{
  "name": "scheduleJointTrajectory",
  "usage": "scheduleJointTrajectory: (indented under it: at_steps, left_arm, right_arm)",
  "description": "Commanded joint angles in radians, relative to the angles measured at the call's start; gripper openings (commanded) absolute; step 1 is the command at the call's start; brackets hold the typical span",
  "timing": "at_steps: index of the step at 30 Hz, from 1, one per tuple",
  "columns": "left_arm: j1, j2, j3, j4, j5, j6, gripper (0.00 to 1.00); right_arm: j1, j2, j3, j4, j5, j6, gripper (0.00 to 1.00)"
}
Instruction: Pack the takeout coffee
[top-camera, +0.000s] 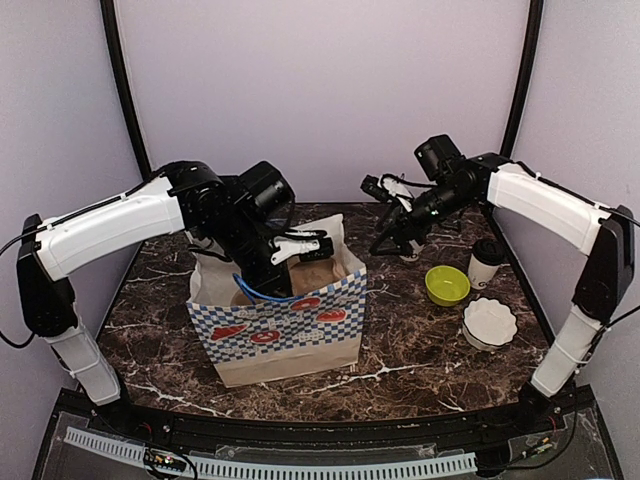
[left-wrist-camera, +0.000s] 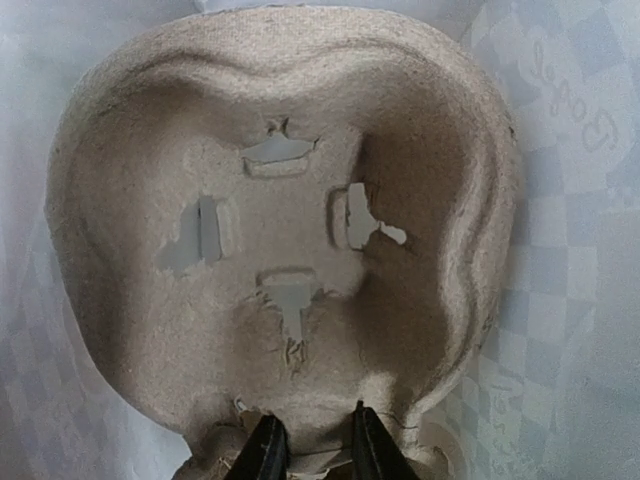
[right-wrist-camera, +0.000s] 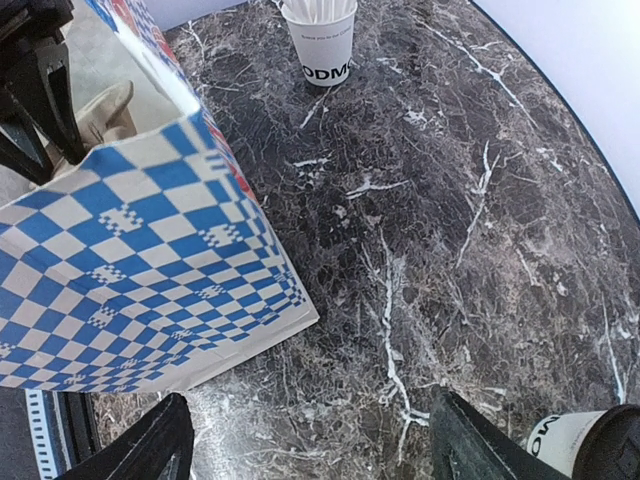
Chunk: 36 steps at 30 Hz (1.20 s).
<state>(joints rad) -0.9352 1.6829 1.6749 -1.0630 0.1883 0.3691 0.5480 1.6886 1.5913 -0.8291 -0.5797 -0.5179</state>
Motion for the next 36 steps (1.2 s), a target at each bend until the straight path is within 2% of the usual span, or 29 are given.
scheduleJointTrajectory:
  at_steps: [1,14,21,29,32,36]
  left_arm:
    - [-0.002,-0.010,-0.020,-0.061,-0.033,-0.105,0.24]
    - [-0.003,0.196,-0.059,-0.035,-0.109,-0.140,0.28]
    - [-0.003,0.255,-0.108,-0.005,-0.087,-0.158,0.30]
    - [-0.002,0.231,-0.093,-0.011,-0.097,-0.188,0.39]
    - [-0.002,0.182,-0.072,-0.007,-0.114,-0.194,0.43]
    - [-0.002,0.092,-0.022,0.009,-0.143,-0.200,0.46]
  right_arm:
    - [0.007,-0.078,-0.057,0.029,0.004,0.015,0.82]
    - [0.006,-0.189,-0.123,0.033,0.054,-0.005,0.84]
    - [0.006,-0.187,-0.128,0.032,0.055,-0.005,0.84]
    - [-0.012,-0.200,-0.123,0.017,0.091,-0.012,0.85]
    - [-0.061,-0.191,-0.103,-0.011,0.097,-0.001,0.86]
    - [-0.148,-0.190,-0.098,-0.031,0.211,0.008,0.87]
